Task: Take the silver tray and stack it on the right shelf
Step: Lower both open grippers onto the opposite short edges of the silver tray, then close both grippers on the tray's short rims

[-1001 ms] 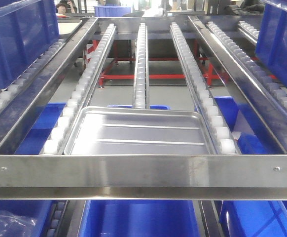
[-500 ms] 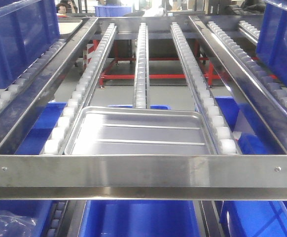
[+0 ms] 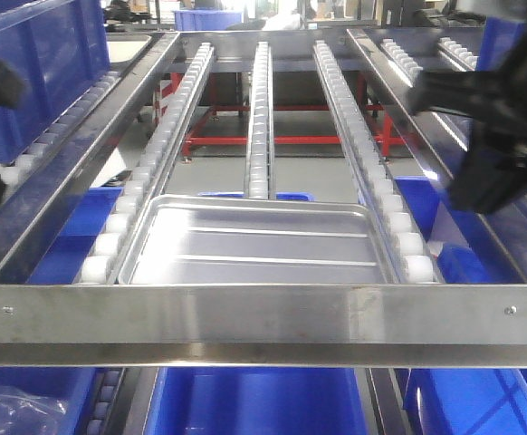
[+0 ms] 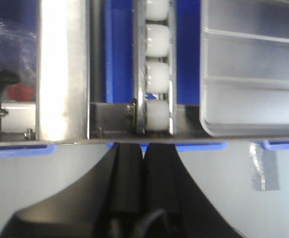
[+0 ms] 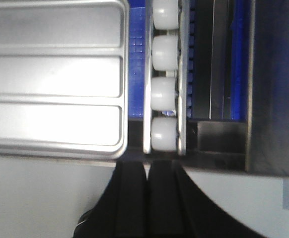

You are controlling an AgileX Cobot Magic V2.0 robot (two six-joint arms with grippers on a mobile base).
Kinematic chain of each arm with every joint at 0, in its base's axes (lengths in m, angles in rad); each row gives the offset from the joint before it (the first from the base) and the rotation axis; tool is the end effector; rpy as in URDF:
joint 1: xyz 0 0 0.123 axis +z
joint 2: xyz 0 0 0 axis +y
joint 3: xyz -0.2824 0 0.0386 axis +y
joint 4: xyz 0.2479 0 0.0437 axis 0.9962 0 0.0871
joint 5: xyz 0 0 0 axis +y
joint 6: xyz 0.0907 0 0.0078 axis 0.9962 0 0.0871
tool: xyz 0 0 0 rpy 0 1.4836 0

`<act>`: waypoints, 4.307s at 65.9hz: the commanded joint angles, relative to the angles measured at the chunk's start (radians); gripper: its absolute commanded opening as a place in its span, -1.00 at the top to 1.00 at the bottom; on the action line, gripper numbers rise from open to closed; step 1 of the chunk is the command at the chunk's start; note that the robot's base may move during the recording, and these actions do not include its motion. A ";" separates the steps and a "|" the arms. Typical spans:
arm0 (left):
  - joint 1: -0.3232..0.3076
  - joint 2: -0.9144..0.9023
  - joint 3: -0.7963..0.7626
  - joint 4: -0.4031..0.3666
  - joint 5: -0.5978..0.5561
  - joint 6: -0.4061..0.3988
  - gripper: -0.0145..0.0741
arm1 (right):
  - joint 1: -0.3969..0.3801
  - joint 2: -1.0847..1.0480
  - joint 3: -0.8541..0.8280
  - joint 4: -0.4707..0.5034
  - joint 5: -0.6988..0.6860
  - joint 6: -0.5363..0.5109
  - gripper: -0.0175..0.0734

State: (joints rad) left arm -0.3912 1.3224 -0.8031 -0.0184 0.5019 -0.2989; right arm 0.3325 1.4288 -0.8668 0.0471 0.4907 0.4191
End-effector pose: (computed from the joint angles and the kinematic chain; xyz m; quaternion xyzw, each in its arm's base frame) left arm 0.2391 -0.0995 0.2479 0.0375 0.9490 -0.1122 0.2923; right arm 0.2669 0.0943 0.2380 0.0578 0.9527 0.1250 0.2710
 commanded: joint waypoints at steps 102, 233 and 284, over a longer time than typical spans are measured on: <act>-0.189 0.485 -0.627 0.223 0.291 -0.263 -0.04 | 0.029 0.350 -0.419 -0.013 0.144 0.020 -0.27; -0.189 0.587 -0.625 0.249 0.277 -0.263 0.18 | 0.029 0.417 -0.419 -0.013 0.090 0.020 -0.12; -0.189 0.592 -0.625 0.246 0.278 -0.263 0.90 | 0.029 0.417 -0.419 -0.013 0.101 0.020 0.50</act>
State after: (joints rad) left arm -0.5792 1.9615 -1.4002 0.2221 0.7940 -0.5666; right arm 0.3656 1.8944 -1.2574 0.0347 0.6146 0.4405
